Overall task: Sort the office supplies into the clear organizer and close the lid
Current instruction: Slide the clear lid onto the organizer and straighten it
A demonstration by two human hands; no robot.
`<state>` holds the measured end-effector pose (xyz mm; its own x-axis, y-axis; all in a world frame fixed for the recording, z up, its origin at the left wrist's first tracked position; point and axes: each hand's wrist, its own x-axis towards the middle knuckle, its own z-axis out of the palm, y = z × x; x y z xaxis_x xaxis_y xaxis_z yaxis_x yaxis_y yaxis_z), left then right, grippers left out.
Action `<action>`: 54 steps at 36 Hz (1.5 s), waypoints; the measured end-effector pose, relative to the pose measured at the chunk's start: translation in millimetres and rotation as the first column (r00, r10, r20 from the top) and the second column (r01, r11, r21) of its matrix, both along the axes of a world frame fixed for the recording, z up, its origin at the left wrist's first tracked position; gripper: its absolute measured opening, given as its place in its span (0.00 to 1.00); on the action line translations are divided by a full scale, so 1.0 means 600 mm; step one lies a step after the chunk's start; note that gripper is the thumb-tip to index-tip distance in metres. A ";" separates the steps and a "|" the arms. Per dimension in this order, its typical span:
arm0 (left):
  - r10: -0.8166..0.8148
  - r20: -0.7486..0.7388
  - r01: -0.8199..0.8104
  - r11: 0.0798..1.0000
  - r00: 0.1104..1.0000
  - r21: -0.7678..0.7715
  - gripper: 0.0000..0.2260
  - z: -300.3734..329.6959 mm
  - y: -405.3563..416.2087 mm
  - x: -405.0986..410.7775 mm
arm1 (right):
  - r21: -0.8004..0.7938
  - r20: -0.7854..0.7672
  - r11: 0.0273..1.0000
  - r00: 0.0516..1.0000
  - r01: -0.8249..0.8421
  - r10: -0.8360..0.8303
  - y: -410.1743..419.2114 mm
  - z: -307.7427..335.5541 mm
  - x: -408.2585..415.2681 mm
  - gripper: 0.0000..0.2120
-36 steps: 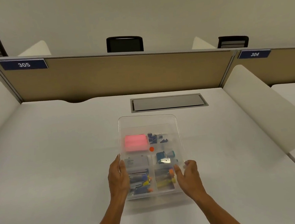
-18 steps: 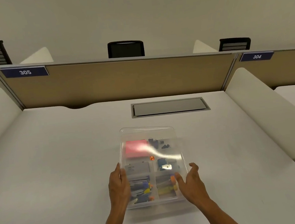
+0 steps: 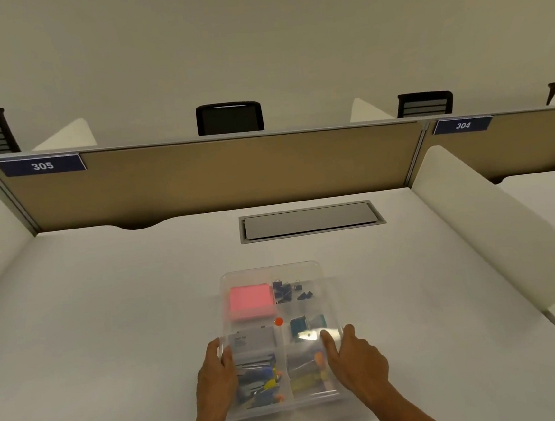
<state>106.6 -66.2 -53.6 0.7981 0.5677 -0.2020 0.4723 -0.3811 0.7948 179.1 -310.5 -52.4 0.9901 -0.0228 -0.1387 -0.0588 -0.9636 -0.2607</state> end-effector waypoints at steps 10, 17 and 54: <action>-0.007 -0.095 0.010 1.000 0.995 0.030 0.14 -0.004 0.002 -0.006 | 0.047 0.037 0.998 0.999 0.033 -0.034 0.001 -0.011 0.001 0.38; 0.035 -0.115 -0.031 0.999 0.993 0.037 0.18 -0.020 0.009 -0.004 | 0.134 -0.029 0.990 0.999 0.042 -0.038 0.000 -0.013 0.004 0.35; -0.016 -0.196 0.048 0.986 0.980 0.158 0.25 -0.016 0.042 0.056 | 0.146 -0.133 0.989 0.991 0.021 -0.002 0.003 0.016 0.073 0.34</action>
<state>140.2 -41.2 -63.5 0.7712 0.5800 -0.2625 0.5965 -0.5142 0.6163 223.0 -308.5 -42.8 0.9625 -0.0039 -0.2713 -0.1132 -0.9146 -0.3882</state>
